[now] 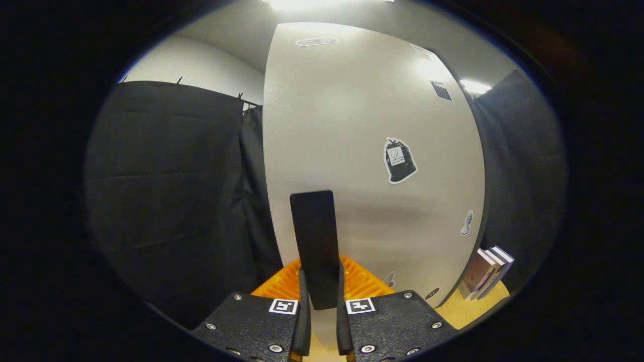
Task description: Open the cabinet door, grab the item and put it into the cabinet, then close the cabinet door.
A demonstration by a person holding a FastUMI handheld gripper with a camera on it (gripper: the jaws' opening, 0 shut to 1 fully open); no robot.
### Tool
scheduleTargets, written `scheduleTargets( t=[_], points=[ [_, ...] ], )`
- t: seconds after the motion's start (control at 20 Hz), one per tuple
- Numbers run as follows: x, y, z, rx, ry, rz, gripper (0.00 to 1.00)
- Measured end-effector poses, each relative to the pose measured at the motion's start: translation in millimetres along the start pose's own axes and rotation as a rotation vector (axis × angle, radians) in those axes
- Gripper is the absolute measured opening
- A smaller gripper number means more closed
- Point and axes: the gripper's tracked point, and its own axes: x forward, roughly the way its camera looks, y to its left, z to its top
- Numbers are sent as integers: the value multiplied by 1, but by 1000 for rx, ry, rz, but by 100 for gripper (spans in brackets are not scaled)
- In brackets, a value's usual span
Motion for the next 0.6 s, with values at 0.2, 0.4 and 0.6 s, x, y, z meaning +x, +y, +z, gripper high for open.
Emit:
scheduleTargets(
  t=[0.2,0.4,0.6],
  points=[
    [-17,-4,1,8,12,5,21],
    [-28,-12,1,3,7,-10,20],
    [-40,-21,2,10,-1,-28,20]
  ],
)
